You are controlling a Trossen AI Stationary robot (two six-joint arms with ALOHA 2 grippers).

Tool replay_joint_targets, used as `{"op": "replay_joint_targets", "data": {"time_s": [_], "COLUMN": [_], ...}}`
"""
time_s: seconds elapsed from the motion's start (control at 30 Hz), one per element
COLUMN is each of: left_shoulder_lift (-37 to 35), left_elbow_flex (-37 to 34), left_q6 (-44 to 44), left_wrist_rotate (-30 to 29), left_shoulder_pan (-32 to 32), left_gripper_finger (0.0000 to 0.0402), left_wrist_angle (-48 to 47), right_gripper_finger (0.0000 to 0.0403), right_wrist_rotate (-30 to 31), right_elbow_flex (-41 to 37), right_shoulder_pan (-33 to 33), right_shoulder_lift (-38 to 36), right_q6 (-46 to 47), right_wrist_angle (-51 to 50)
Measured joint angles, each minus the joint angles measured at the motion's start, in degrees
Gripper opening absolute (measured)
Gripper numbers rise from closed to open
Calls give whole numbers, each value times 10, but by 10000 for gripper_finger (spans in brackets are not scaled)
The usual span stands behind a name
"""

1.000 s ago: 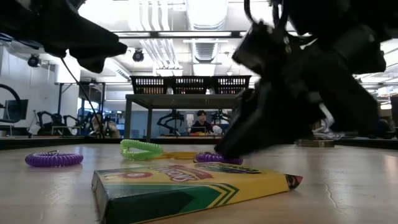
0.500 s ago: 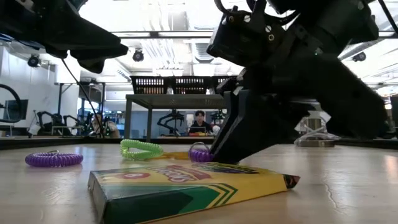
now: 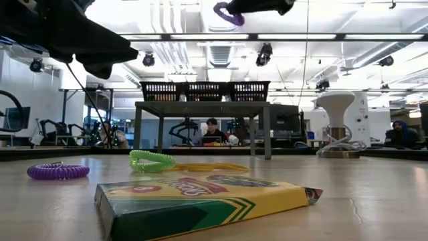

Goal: Pick & Place Office Desk Supplies
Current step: Put the violet spring keychain in the right black bin on the shelf, then put the yellow crayon box in the left black bin on the shelf

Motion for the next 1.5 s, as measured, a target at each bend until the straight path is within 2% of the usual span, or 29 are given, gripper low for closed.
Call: {"op": "replay_joint_targets", "data": {"time_s": [0.07, 0.17, 0.37, 0.5, 0.57, 0.77, 0.93, 1.1, 1.27, 1.4, 1.5], "left_shoulder_lift": [0, 0, 0, 0, 0, 0, 0, 0, 0, 0, 4], "left_elbow_flex": [0, 0, 0, 0, 0, 0, 0, 0, 0, 0, 3], "left_q6": [0, -5, -9, -9, -11, -13, -15, -16, -24, -25, -18], "left_wrist_rotate": [-6, -10, -10, -10, -10, -10, -10, -10, -10, -10, -16], "left_shoulder_pan": [0, 0, 0, 0, 0, 0, 0, 0, 0, -5, -13], "left_gripper_finger": [124, 124, 124, 124, 124, 124, 124, 124, 124, 124, 124], "left_wrist_angle": [0, 0, 0, 0, 0, 0, -1, -8, -10, -10, -9], "right_gripper_finger": [28, 28, 28, 29, 30, 66, 119, 148, 150, 139, 130], "right_wrist_rotate": [-56, -177, -333, -439, -453, -451, -376, -339, -216, -110, -39], "right_elbow_flex": [-12, -26, -26, -23, -18, 11, 44, 65, 52, 4, -55], "right_shoulder_pan": [-67, -188, -404, -473, -480, -481, -475, -438, -314, -160, -34], "right_shoulder_lift": [-36, -64, -63, -34, -21, 3, -1, -36, -71, -77, -65], "right_q6": [27, 70, 162, 190, 194, 189, 168, 122, 89, 71, 114], "right_wrist_angle": [-1, -4, -13, -16, -29, -81, -133, -141, -138, -137, -116]}}
